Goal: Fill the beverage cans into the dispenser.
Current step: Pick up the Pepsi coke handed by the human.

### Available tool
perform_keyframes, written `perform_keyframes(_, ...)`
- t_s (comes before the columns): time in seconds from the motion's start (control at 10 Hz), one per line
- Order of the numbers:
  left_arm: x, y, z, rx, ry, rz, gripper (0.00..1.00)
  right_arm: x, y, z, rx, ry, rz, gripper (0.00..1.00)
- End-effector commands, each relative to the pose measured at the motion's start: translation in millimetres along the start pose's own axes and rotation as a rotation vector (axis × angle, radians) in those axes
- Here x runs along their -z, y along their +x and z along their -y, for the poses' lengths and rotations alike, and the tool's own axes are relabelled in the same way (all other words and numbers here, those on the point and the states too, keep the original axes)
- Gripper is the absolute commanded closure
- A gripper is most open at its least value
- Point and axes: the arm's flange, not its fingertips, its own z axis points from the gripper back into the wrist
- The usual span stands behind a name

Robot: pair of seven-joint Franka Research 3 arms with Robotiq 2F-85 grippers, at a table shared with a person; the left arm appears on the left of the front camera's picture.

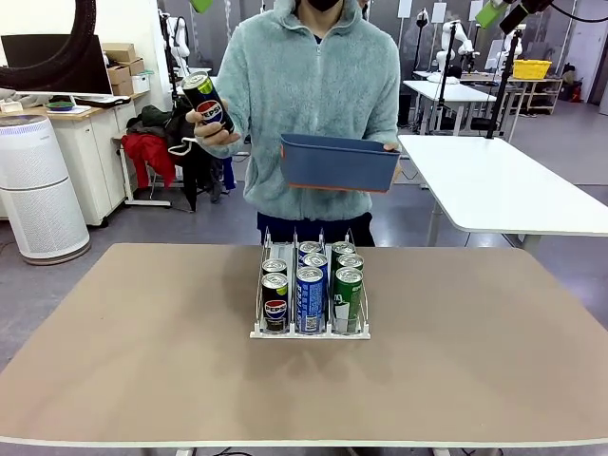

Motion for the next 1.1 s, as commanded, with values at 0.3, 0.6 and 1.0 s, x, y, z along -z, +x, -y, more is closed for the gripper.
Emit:
perform_keyframes(0.3,-1.5,-0.3,-1.1,0.01,-0.001,-0.01,0.0,-0.3,-1.7,-1.8,-0.004,0.007,0.002,0.0)
perform_keyframes(0.6,-1.5,-0.3,-1.1,0.01,-0.001,-0.01,0.0,-0.3,-1.7,-1.8,-0.004,0.007,0.002,0.0)
perform_keyframes(1.0,-1.5,-0.3,-1.1,0.01,-0.001,-0.01,0.0,-0.3,-1.7,-1.8,-0.004,0.007,0.002,0.0)
